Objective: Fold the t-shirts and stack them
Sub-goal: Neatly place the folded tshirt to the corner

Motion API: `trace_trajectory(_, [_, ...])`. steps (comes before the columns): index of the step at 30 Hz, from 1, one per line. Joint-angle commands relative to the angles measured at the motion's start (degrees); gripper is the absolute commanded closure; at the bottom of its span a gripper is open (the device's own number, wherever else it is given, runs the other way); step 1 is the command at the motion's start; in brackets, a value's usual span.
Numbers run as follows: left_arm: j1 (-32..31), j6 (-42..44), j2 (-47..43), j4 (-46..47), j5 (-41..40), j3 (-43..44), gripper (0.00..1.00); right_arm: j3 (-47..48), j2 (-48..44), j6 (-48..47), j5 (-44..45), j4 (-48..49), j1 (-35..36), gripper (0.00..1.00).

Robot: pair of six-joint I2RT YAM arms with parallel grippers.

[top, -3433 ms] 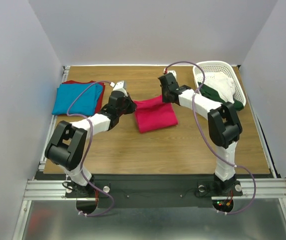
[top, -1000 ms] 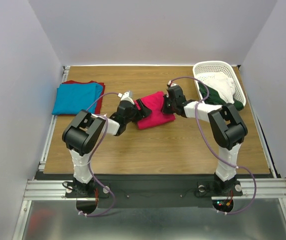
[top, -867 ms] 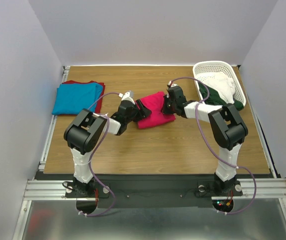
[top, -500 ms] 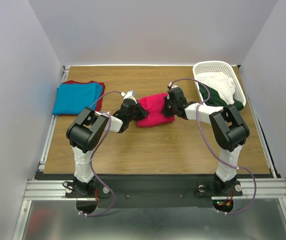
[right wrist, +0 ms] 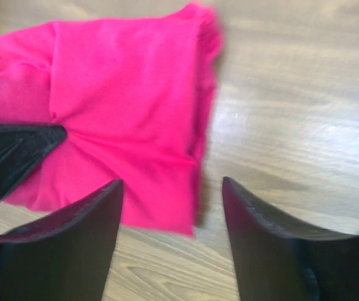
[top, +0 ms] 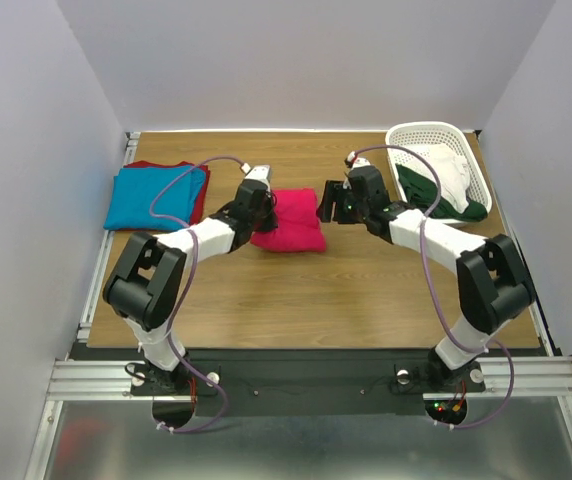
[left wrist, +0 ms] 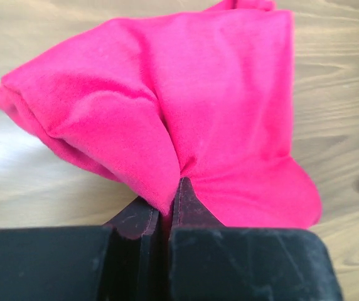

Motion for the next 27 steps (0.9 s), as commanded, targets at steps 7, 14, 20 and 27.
trace_trajectory(7, [5.5,23.2,-8.1,-12.6,-5.7,7.0,1.0,3.5,-6.1,-2.9,5.2,-1.8,0.3,0.17])
trace_trajectory(14, [12.4,31.5,-12.1,-13.2,1.3,10.9,1.0,3.5,-7.4,-3.8,5.1,-1.9,0.3,0.13])
trace_trajectory(20, [17.3,36.3,-11.0,-19.3,5.0,19.7,1.0,3.0,-7.5,-4.8,5.3,-2.0,0.2,0.12])
trace_trajectory(27, [24.9,38.8,-8.5,-25.6,9.8,28.1,1.0,1.7,-8.9,-5.0,4.8,-1.9,-0.2,0.11])
